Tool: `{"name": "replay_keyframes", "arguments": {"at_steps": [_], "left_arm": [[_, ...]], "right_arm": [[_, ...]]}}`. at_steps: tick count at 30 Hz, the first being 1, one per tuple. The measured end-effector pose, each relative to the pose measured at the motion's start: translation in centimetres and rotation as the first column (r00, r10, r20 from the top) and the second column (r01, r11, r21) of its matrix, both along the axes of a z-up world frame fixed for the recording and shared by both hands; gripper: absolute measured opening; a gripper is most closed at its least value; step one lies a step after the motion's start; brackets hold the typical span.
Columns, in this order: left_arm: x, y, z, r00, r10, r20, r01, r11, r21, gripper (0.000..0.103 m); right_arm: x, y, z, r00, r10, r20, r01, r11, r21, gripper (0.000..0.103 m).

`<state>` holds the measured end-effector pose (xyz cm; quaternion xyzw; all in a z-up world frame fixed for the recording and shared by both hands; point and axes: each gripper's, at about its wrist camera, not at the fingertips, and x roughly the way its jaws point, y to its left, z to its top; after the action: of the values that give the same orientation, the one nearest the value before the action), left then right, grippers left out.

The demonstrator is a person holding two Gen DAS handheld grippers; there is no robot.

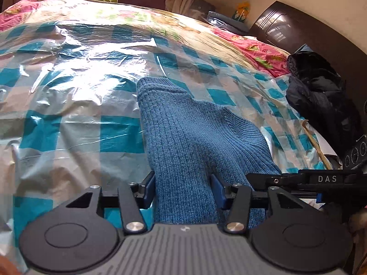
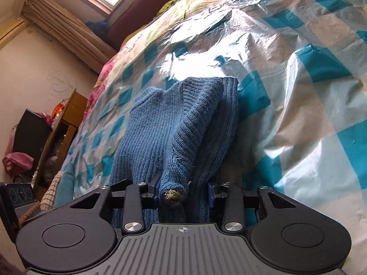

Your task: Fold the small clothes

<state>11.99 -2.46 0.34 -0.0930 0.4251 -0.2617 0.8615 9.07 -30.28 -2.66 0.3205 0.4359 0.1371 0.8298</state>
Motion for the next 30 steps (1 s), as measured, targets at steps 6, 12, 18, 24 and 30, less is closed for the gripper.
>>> {"name": "replay_keyframes", "arguments": {"at_steps": [6, 12, 18, 24, 30], "left_arm": [[-2.9, 0.3, 0.2, 0.998, -0.003, 0.067, -0.003, 0.996, 0.091, 0.055], [-2.9, -0.2, 2.5, 0.977, 0.019, 0.211, -0.047, 0.990, 0.131, 0.055], [-0.9, -2.7, 1.9, 0.970, 0.019, 0.242, -0.063, 0.983, 0.174, 0.055], [0.5, -2.8, -0.6, 0.985, 0.041, 0.168, -0.082, 0.966, 0.246, 0.060], [-0.9, -2.9, 1.1, 0.980, 0.044, 0.192, -0.096, 0.957, 0.275, 0.059]], "right_arm": [[-2.1, 0.6, 0.9, 1.000, -0.015, 0.003, 0.016, 0.995, -0.094, 0.044], [-2.2, 0.1, 5.1, 0.981, -0.071, 0.178, 0.117, 0.958, -0.261, 0.044], [2.4, 2.3, 3.8, 0.983, 0.018, 0.181, 0.034, 0.959, -0.280, 0.024], [5.6, 2.2, 0.0, 0.996, -0.023, 0.092, 0.050, 0.952, -0.302, 0.016], [3.2, 3.1, 2.4, 0.993, -0.001, 0.120, 0.044, 0.933, -0.357, 0.023]]}}
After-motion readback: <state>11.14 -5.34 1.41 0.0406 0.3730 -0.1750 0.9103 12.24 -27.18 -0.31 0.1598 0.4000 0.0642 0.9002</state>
